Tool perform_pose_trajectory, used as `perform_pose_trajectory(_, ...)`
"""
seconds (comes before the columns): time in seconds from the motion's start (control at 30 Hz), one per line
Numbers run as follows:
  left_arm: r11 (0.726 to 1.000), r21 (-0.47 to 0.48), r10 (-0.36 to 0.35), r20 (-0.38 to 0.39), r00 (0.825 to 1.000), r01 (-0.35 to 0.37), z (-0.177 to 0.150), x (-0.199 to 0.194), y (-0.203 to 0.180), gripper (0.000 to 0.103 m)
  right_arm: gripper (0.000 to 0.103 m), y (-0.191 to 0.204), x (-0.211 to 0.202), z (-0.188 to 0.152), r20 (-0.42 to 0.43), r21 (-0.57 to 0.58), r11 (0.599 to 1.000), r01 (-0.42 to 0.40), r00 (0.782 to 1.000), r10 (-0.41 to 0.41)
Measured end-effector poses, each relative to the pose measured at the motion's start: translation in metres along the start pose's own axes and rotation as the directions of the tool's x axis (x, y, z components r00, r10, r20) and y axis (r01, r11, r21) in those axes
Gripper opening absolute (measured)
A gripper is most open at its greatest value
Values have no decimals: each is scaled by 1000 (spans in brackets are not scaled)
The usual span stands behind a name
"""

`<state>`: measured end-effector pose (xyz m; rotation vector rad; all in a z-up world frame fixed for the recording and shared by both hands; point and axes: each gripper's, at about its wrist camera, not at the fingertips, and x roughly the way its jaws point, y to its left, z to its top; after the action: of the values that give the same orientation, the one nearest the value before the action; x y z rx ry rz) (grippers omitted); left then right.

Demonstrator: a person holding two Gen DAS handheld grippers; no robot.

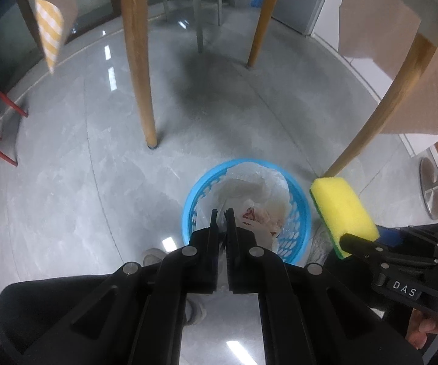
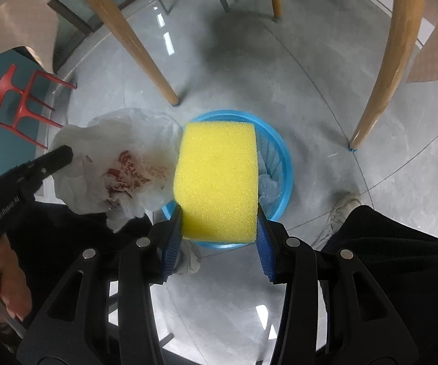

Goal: Collect trash
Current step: 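Carry the white bag and yellow sponge in both grippers over the wastebasket, then open both grippers to drop the white bag and sponge into the wastebasket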

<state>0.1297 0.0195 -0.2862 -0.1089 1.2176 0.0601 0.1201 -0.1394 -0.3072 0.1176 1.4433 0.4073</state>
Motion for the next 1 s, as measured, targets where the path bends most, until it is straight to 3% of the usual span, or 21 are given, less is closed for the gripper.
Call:
perform_pose_trajectory(0.27, 1000, -7, -15, -63, 998, 15, 12, 28, 0, 5, 44, -7, 27, 19, -58, 26, 1000, -8, 998, 10)
perform_pose_trajectory(0.43, 999, -25, -26, -99, 995, 24, 18, 38, -1, 28, 52, -13, 40, 31, -75, 66, 998, -23, 997, 28)
perform_pose_trajectory(0.53, 999, -33, -26, -108, 994, 22, 18, 40, 1, 28, 58, -16, 45, 33, -89, 84, 996, -27, 995, 35)
perform_pose_trajectory(0.73, 998, -50, -33, -118, 992, 28, 16, 40, 10, 28, 59, -19, 50, 33, -87, 77, 997, -7, 996, 13)
perform_pose_trajectory(0.97, 998, -39, -46, -85, 995, 42, 11, 28, 11, 37, 59, -15, 36, 26, -46, 29, 999, 24, 999, -23)
perform_pose_trajectory(1.0, 999, -34, -38, -79, 996, 36, 9, 25, 12, 37, 63, -14, 32, 24, -35, 21, 999, 31, 999, -31)
